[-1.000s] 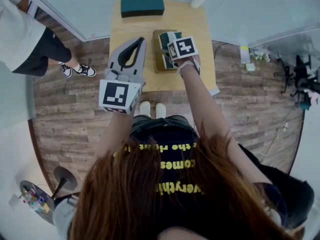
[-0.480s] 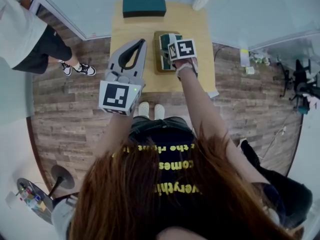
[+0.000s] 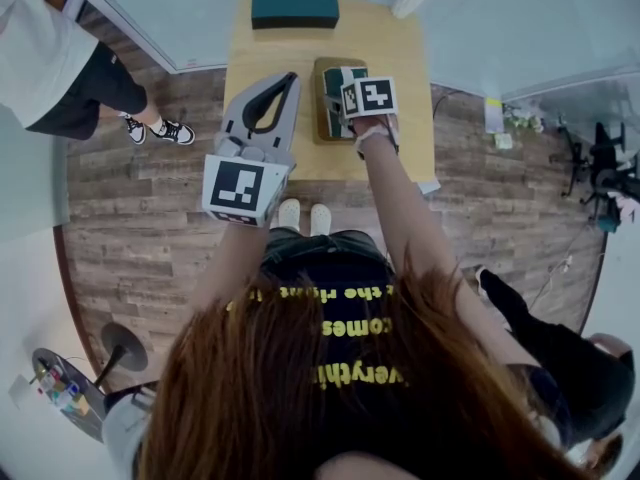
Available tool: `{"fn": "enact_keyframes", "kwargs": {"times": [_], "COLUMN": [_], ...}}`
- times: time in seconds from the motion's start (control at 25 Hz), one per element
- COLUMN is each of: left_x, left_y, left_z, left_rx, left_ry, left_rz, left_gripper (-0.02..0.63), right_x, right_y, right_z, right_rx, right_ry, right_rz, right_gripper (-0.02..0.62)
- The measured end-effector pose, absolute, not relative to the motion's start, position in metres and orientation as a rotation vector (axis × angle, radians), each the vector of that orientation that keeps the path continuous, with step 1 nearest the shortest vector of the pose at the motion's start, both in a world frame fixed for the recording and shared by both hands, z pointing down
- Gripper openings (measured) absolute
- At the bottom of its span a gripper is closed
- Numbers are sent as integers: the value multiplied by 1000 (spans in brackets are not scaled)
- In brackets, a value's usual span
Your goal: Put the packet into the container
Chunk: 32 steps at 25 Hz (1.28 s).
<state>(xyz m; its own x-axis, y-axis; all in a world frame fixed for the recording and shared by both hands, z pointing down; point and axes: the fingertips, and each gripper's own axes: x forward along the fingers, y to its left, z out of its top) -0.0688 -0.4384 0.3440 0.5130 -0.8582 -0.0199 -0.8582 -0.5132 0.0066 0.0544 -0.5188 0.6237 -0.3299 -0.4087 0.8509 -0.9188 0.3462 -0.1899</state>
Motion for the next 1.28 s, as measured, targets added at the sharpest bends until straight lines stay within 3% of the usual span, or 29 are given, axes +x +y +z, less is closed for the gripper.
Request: {"fn": "enact_keyframes", "kwargs": {"times": [0.56, 0.64, 0.76, 0.8, 1.28], "left_x": [-68, -67, -66, -66, -60], "left_y": [-440, -439, -440, -440, -437], "left_z": [344, 344, 346, 347, 356], "left_rx": [-2731, -2733, -2737, -2739, -2740], "left_ry": [1541, 1539, 1535, 1534, 1555], "left_rz": [24, 22, 17, 15, -20], "left_gripper": [0, 0, 0, 0, 0], "right_x": [48, 49, 56, 57, 55], "right_y": [-526, -527, -530, -530, -520], "right_z": [608, 602, 586, 581, 544], "right_rx": [1179, 1208, 1297, 1317, 1379], "right_ry": [-1960, -1974, -1996, -2013, -2191], "right_rz": [862, 819, 691, 666, 546], "right_gripper": [412, 356, 65, 41, 14]}}
